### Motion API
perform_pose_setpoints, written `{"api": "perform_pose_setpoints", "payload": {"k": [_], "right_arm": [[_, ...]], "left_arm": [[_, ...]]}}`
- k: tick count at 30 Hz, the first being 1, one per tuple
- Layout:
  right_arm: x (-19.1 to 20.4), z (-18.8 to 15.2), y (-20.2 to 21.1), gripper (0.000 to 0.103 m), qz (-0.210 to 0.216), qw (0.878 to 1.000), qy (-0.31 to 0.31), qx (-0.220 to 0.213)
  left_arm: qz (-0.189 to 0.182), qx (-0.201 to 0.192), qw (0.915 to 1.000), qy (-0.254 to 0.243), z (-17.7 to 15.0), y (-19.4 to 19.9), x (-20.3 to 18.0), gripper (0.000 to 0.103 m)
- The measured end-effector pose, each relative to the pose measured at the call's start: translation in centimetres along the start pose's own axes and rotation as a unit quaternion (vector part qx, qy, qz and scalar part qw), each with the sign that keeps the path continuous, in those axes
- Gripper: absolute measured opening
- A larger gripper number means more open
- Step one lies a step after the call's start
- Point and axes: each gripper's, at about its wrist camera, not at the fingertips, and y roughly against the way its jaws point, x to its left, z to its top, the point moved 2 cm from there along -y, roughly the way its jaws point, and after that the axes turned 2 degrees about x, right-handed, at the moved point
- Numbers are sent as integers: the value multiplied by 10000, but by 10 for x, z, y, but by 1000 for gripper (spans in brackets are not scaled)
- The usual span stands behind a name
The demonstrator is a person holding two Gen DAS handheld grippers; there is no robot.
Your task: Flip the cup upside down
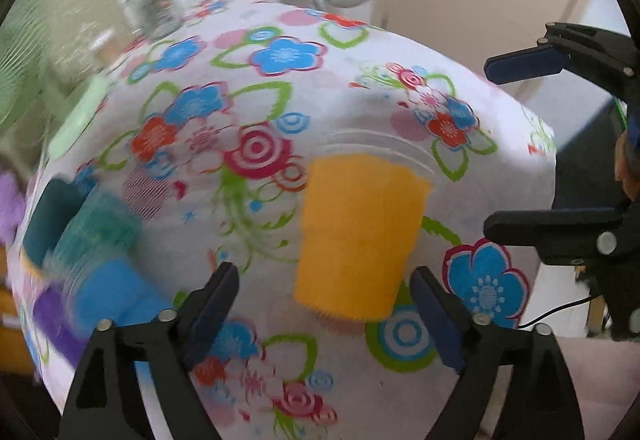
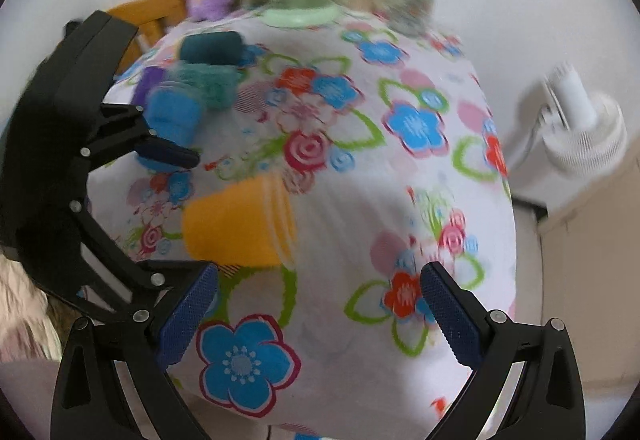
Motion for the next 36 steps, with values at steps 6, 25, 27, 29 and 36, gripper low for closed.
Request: {"api": "perform_pose_setpoints", "payload": {"k": [6,25,27,29,36], "right_arm": [[19,23,0,100,150,9935,1124,-35],[84,32,-30,95,564,8380,5409,453],[90,29,-37,95,696,8179,5690,497],[96,27,-47,95,858,7972,5942,630],[110,16,-80,75,1312,7597,6235,1296]], "left_arm": [[-152,76,9888,1480,-24,26,16,96],[151,407,9188,3924,-78,30,30,96],[131,464,9136,4038,-85,27,30,95],[115,500,9085,4147,-89,23,29,96],[137,615,8932,4452,-103,12,31,95]]}}
